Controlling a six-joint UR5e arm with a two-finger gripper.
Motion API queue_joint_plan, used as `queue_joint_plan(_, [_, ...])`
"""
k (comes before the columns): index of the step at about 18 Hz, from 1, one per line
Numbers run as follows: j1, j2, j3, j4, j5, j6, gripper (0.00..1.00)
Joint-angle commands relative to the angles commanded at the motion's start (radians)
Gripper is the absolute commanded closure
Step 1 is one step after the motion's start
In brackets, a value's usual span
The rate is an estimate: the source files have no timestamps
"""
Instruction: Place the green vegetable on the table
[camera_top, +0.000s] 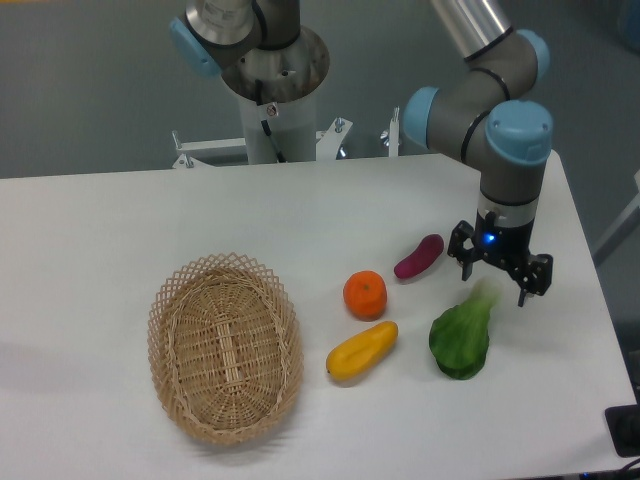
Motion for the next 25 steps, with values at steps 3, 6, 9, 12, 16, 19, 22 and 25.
queue_joint_plan(3, [0.002,0.078,0.000,-0.014,0.031,0.014,0.00])
queue_joint_plan(6, [0.023,0.120,0.014,-0.092,0.031,0.041,0.00])
queue_joint_plan(9, [0.049,0.143,0.040,-0.173,0.031,0.129,0.00])
queue_joint_plan(12, [0.089,0.173,0.034,-0.239,0.031,0.217,0.00])
queue_joint_plan(16, [0.159,0.206,0.011,-0.287,0.029,0.345,0.00])
queue_joint_plan(19, [0.167,0.212,0.009,-0.302,0.029,0.371,0.00])
queue_joint_plan(22, [0.169,0.212,0.005,-0.301,0.029,0.371,0.00])
queue_joint_plan(25, [0.170,0.212,0.005,-0.298,0.026,0.371,0.00])
